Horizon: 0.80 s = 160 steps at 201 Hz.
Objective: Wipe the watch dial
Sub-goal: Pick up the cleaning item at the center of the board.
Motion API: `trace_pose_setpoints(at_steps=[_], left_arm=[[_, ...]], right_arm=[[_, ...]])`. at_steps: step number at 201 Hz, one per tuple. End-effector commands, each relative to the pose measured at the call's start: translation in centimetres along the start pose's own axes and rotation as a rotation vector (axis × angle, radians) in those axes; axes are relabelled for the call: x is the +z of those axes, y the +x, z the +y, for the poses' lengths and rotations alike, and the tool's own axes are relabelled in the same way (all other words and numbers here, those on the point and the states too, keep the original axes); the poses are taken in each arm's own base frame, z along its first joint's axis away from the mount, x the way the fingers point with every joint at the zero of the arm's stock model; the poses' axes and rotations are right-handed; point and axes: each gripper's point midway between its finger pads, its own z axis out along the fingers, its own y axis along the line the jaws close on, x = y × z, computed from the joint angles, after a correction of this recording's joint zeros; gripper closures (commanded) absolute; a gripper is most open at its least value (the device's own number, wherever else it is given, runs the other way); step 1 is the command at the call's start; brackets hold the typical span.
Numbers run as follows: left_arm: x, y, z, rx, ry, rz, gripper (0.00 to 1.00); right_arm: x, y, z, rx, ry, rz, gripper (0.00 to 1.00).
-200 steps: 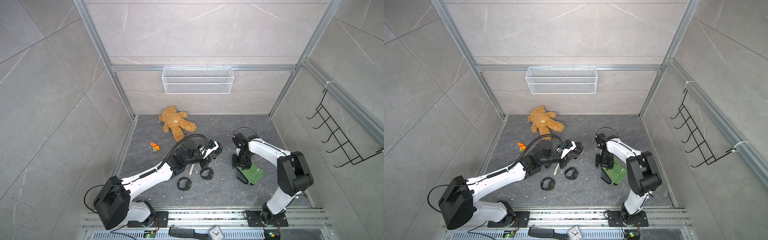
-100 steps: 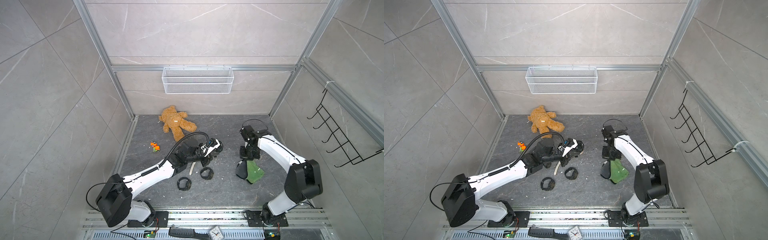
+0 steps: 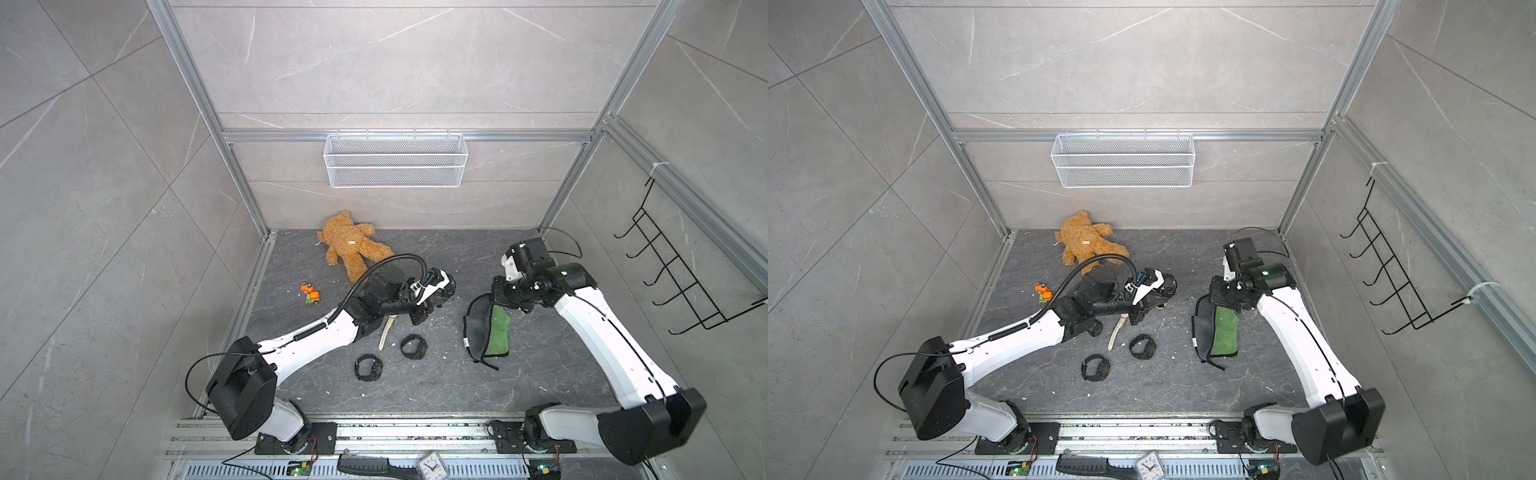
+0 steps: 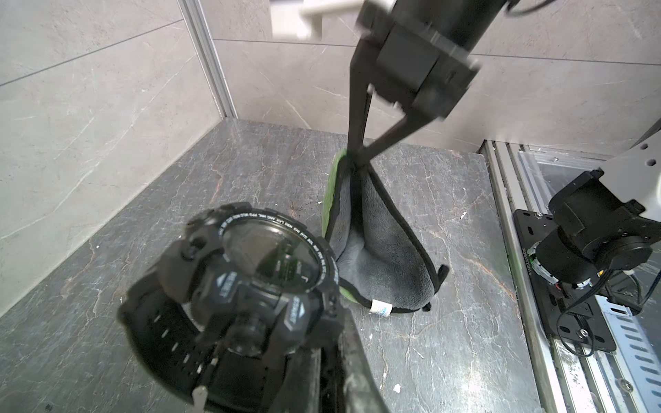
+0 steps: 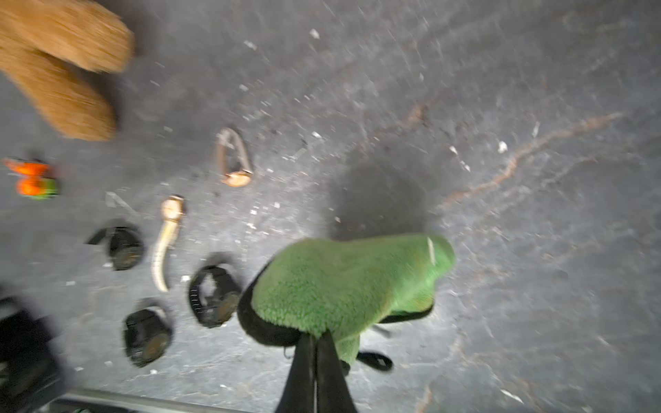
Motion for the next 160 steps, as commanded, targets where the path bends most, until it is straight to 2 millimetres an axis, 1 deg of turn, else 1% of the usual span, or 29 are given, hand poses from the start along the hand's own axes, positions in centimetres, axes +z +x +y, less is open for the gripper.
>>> trace_pose_setpoints(at_steps=[1,18,32,54,70,95,123,160], left_arm=[[0.0,-3.1,-0.1,0.042,0.026,-0.081,1.00],[0.1,-3.2,0.0,0.043,0.028,-0.083,1.00],[0.3,-3.3,0.1,0.043,0.027,-0.080,1.00],[0.7,-3.4,0.3,0.037,0.030,-0.079,1.00],[1.2,-3.4,0.4,0.034,0.042,-0.079,1.00],[1.8,-3.9,0.8,0.042,0.043,-0.092,1.00],[2.6,-4.0,1.2,0.060,0.045,-0.084,1.00],[3.2,-4.6,1.4,0.075,0.051,-0.093,1.00]], right_arm=[[-2.2,-1.2,1.4,-0.022,-0.074,-0.045,1.00],[-4.3,-2.2,2.2,-0.048,-0.102,-0.112,1.00],[-5.6,-2.6,2.6,-0.081,-0.123,-0.158,1.00],[-6.9,-2.7,4.7,-0.123,-0.241,-0.181,1.00],[-7.3,-2.6,6.3,-0.134,-0.342,-0.184,1.00],[-7.9,-2.7,7.9,-0.139,-0.438,-0.187,1.00],[-8.8,-2.5,10.0,-0.150,-0.568,-0.172,1.00],[-8.1,-2.1,10.9,-0.136,-0.636,-0.129,1.00]])
